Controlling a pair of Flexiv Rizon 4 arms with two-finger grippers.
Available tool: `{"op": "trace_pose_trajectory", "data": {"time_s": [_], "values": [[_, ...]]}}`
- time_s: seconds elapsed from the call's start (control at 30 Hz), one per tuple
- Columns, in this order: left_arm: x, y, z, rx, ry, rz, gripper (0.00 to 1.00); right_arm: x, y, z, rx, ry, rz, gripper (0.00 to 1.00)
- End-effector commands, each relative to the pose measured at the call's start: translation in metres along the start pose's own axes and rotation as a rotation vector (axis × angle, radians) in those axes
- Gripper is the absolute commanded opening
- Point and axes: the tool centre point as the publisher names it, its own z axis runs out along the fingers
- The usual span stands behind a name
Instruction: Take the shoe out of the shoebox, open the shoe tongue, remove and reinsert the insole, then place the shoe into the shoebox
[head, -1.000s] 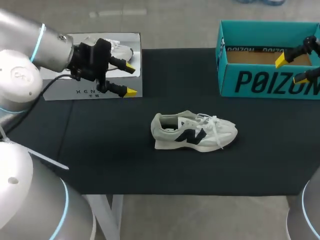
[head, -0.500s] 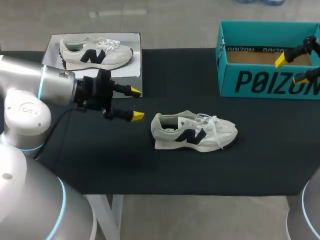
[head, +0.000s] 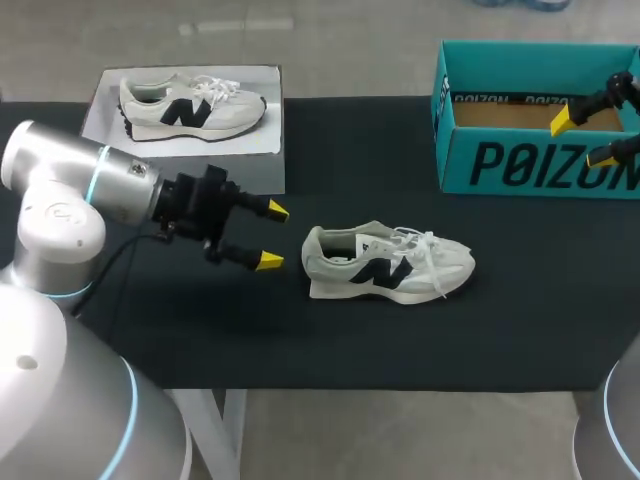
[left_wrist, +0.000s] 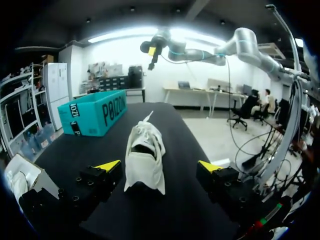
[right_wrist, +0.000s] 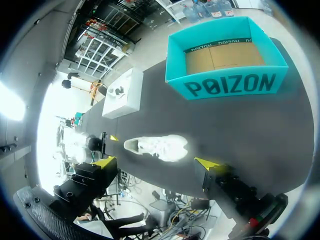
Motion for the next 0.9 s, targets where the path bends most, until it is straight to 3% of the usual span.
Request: {"op": "trace_pose_trajectory", "data": {"time_s": [0.03,0.43,0.6,0.9], "values": [[0.004,-0.003,0.0,-0.008,-0.01,-0.001,1.0,0.0,-0.001,0.0,-0.001,-0.003,0.002,1.0],[0.004,-0.003,0.0,-0.008,-0.01,-0.001,1.0,0.0,-0.001,0.0,-0.001,-0.003,0.002,1.0],[-0.006,0.013,0.004,-0.033,-0.112,-0.011,1.0,0.0,-0.001,0.0,-0.001,-0.003,0.002,1.0],[-0.021,0.039,0.019,-0.089,-0.09,0.007,1.0,0.0,-0.001,0.0,-0.001,-0.003,0.002,1.0]]}}
